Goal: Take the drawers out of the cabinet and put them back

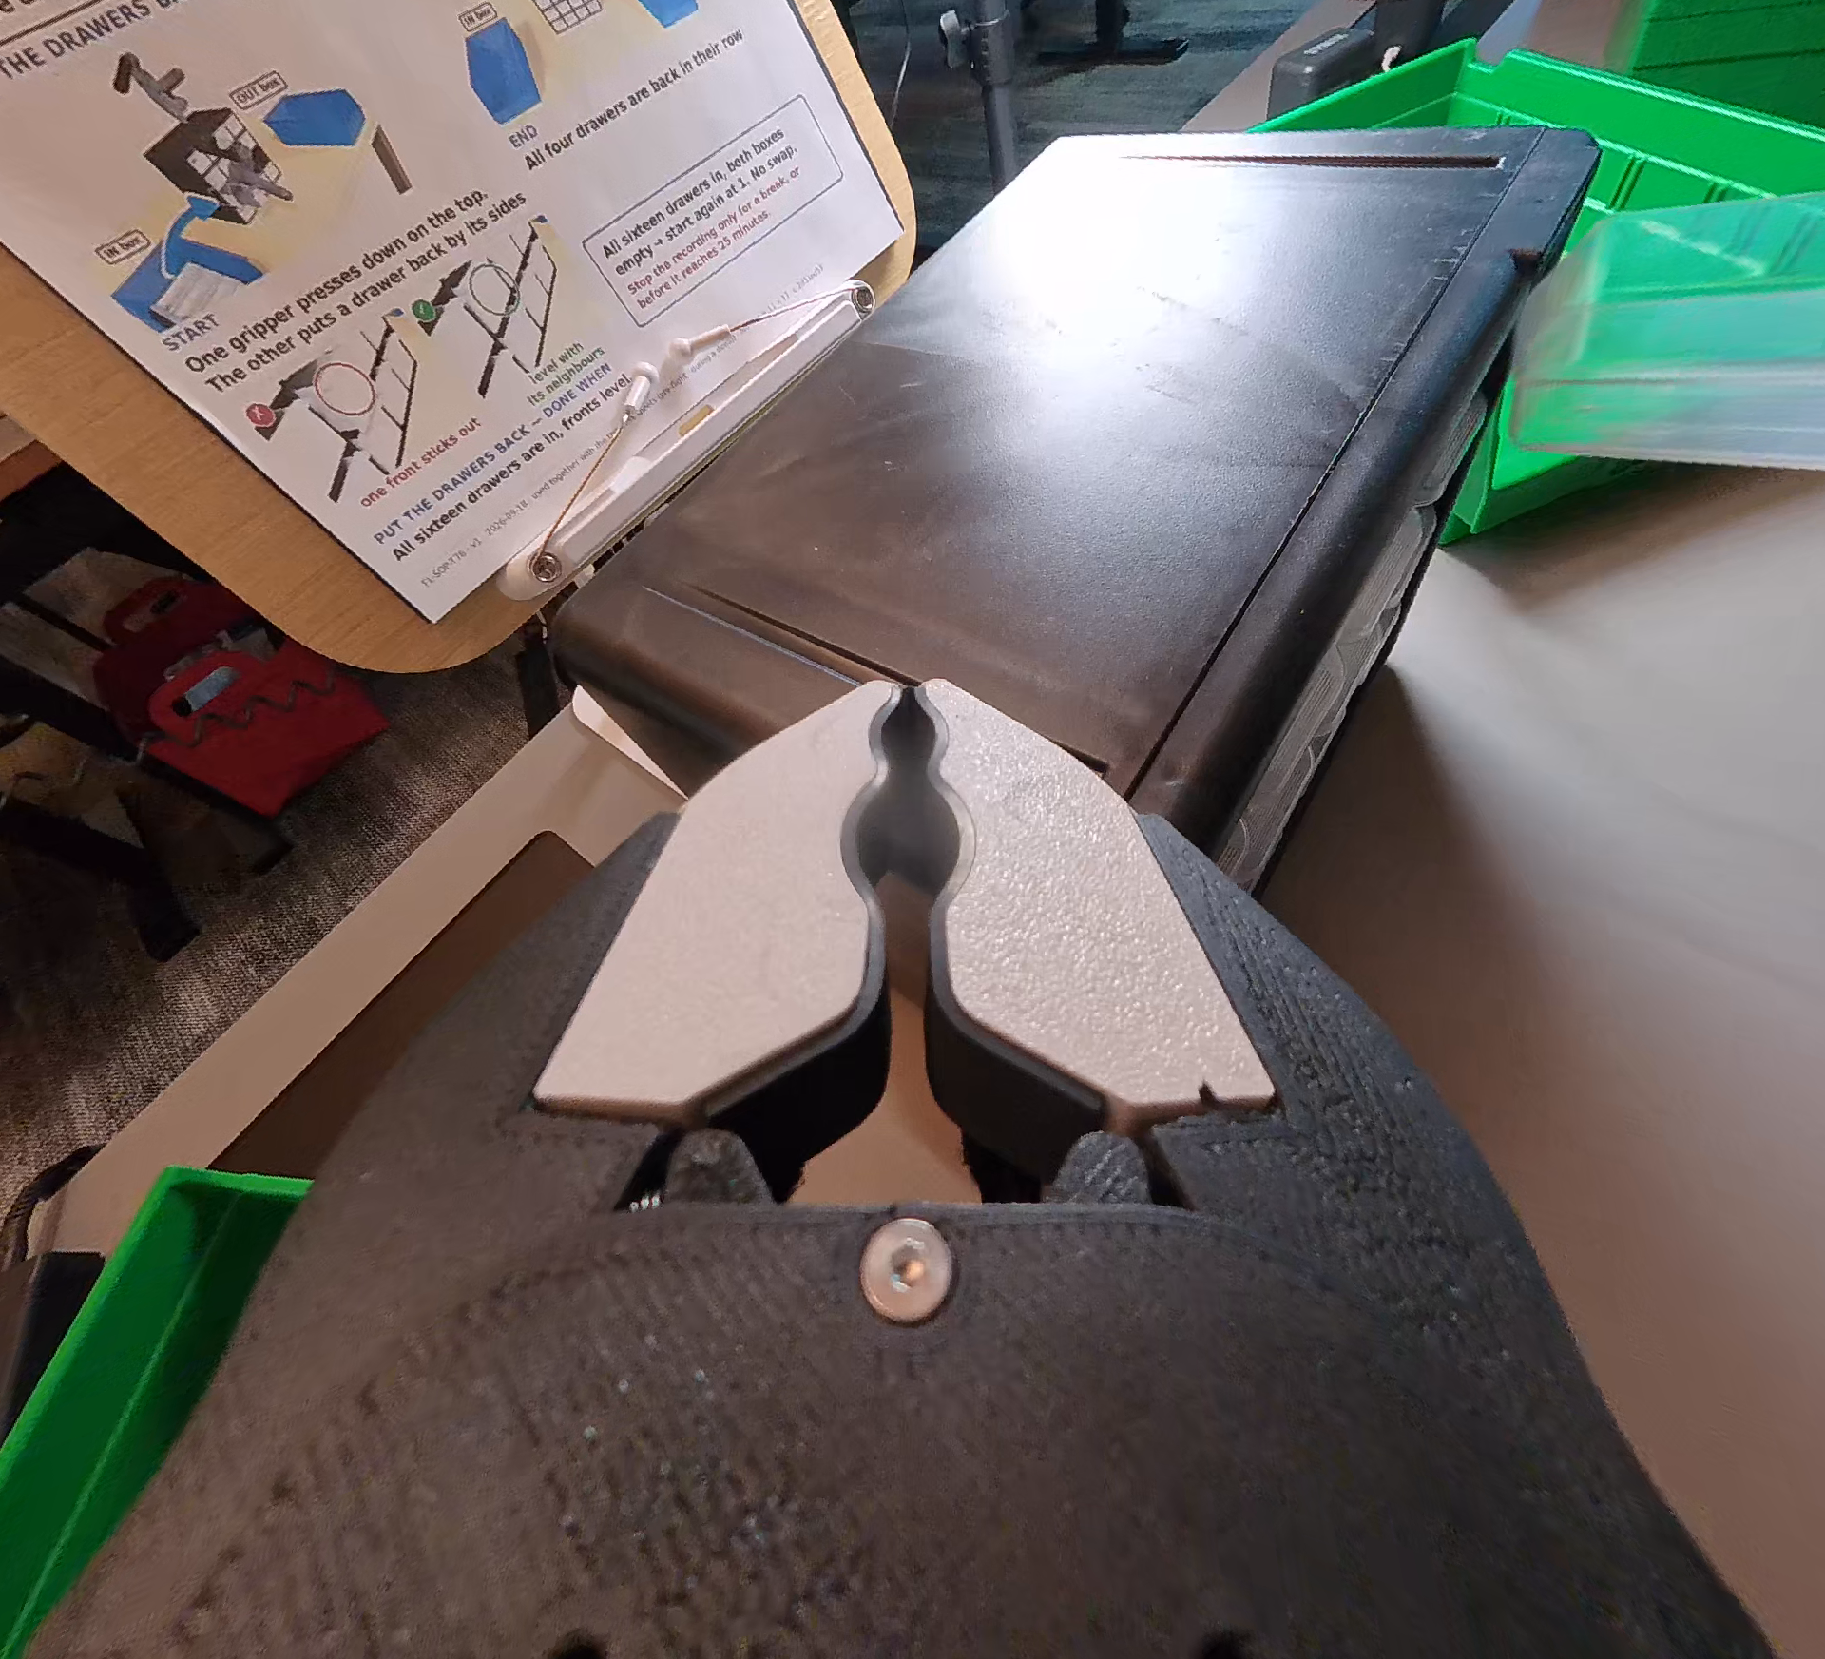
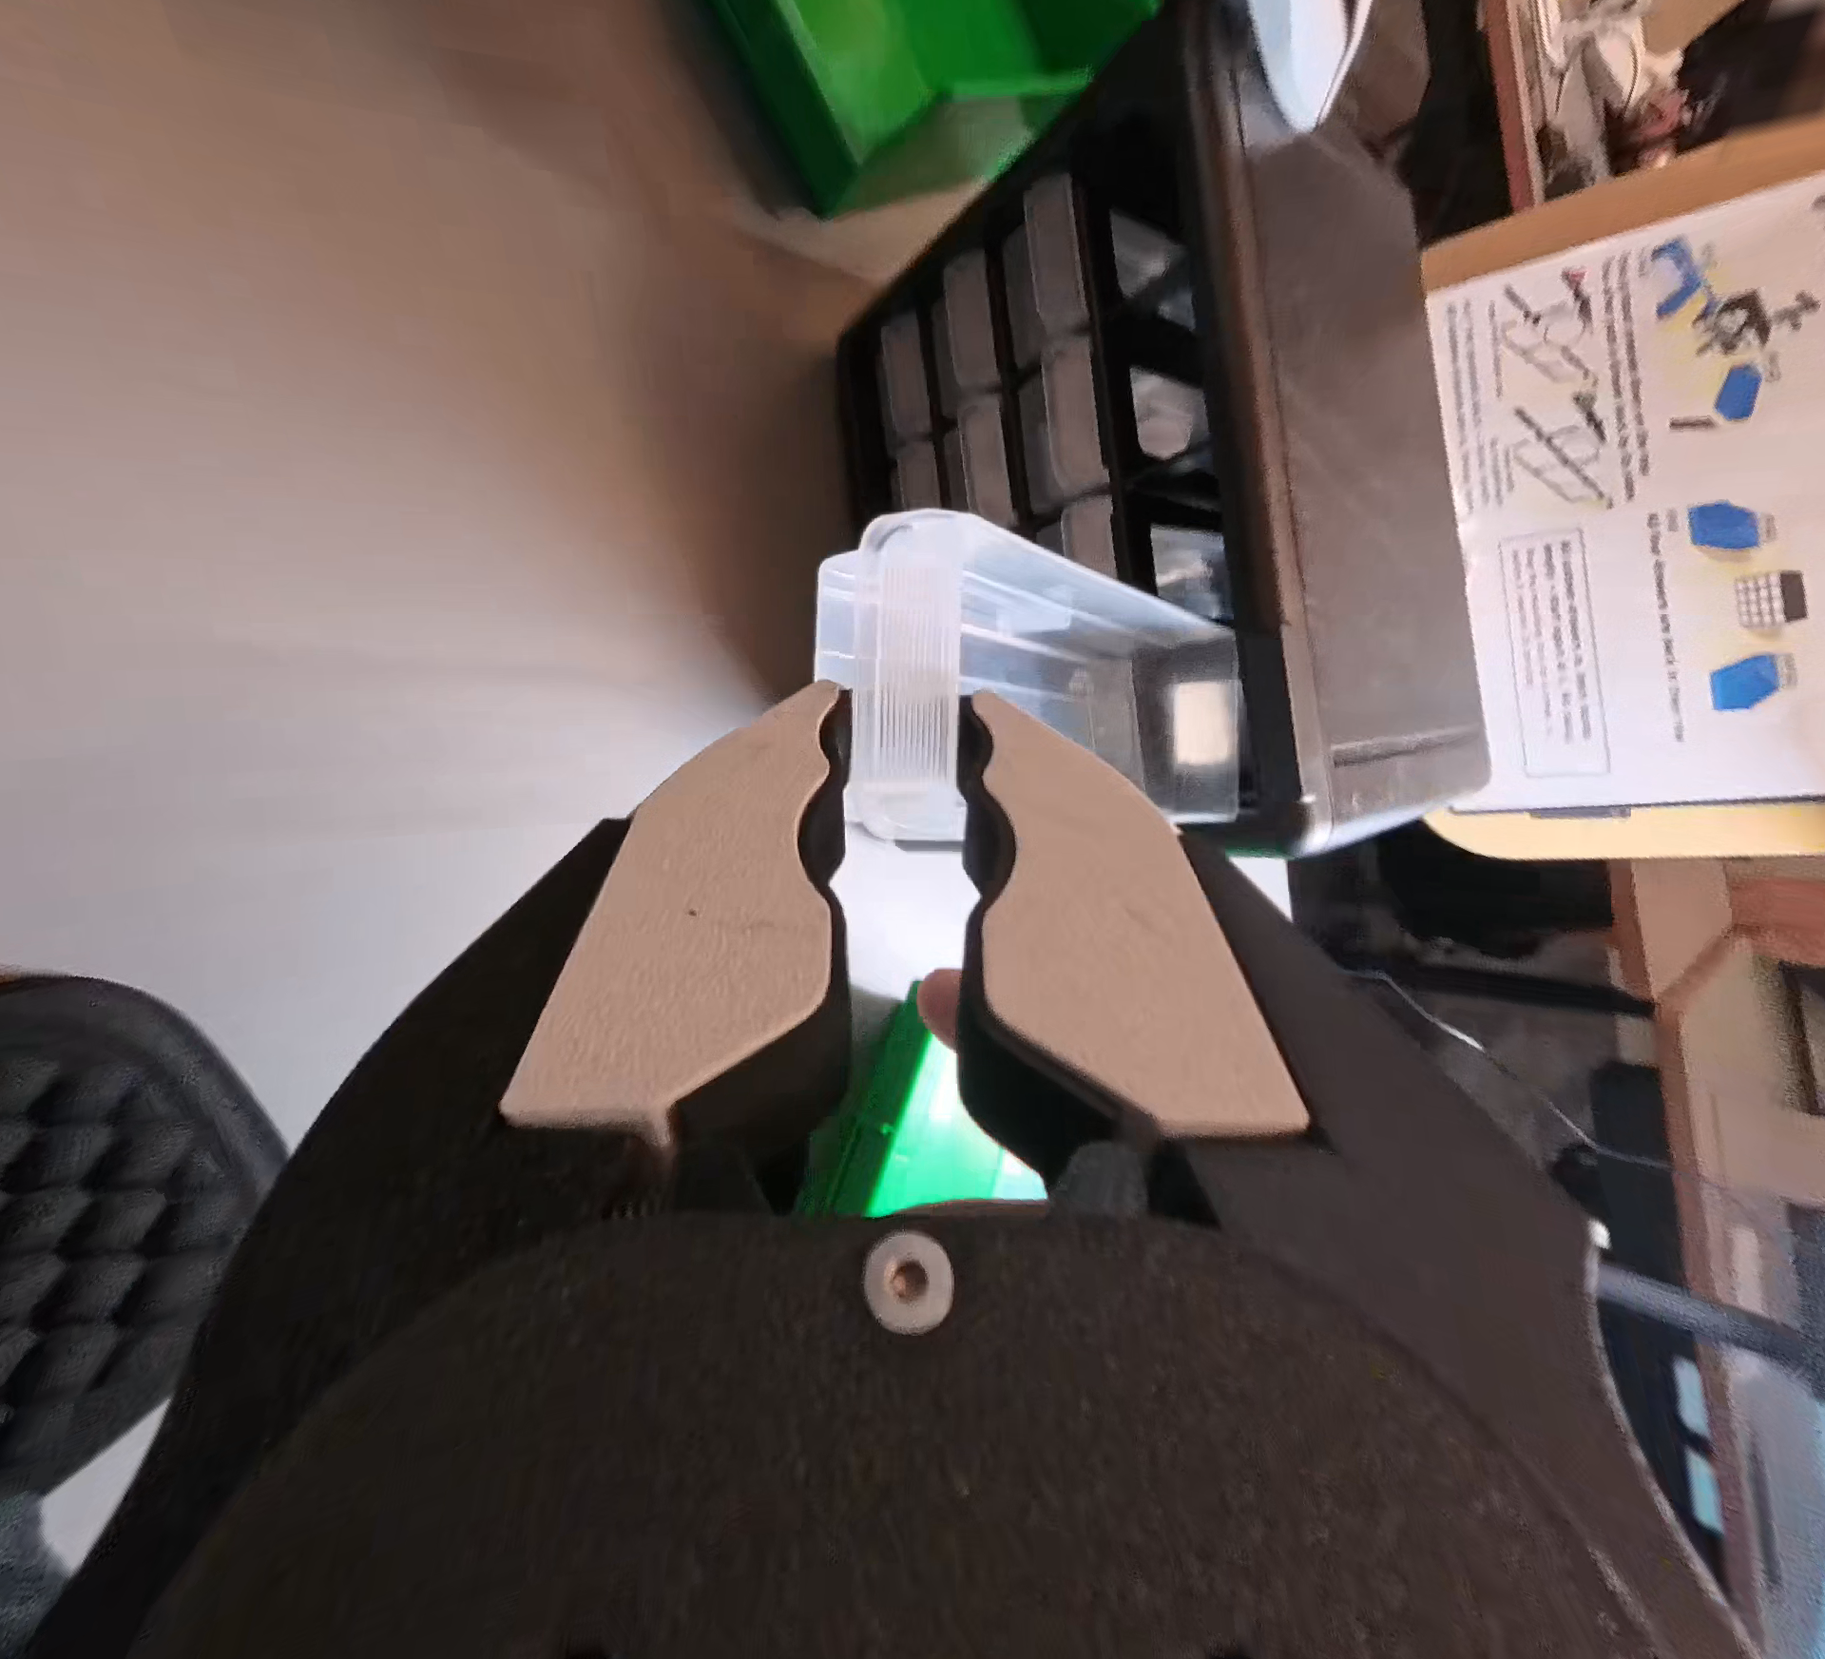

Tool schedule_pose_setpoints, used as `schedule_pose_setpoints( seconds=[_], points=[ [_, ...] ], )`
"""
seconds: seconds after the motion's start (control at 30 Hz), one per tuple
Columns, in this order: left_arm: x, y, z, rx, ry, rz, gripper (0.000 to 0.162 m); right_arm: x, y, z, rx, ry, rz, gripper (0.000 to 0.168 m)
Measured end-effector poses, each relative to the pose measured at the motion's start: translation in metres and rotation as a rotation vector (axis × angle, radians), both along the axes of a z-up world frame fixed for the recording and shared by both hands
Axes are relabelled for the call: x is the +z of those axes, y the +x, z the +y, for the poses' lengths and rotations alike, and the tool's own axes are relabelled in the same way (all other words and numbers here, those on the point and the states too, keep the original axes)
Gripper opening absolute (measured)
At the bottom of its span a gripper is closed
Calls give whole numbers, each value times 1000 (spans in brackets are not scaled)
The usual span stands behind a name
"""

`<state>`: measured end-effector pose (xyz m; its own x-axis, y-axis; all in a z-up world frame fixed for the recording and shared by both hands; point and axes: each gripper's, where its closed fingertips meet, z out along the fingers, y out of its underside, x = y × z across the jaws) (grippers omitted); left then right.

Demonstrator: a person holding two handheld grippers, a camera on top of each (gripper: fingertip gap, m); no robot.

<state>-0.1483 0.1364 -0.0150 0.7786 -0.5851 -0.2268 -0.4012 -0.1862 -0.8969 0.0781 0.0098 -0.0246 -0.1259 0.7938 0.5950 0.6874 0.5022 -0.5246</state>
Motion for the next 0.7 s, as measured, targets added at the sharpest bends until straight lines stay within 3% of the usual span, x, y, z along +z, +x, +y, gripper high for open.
schedule_pose_setpoints(
  seconds=[0.27,0.4,0.53,0.6,0.7],
  points=[
    [0,-1,0,13,8,5,1,37,11,-14,62,-104,201,19],
    [0,-1,0,14,9,2,1,79,29,-17,72,-210,425,19],
    [0,-1,0,17,10,1,1,117,70,41,-272,-246,701,19],
    [0,-1,0,19,11,2,1,105,92,75,-476,-277,704,19],
    [0,-1,0,22,13,3,1,54,118,123,-757,-307,543,19]
  ],
)
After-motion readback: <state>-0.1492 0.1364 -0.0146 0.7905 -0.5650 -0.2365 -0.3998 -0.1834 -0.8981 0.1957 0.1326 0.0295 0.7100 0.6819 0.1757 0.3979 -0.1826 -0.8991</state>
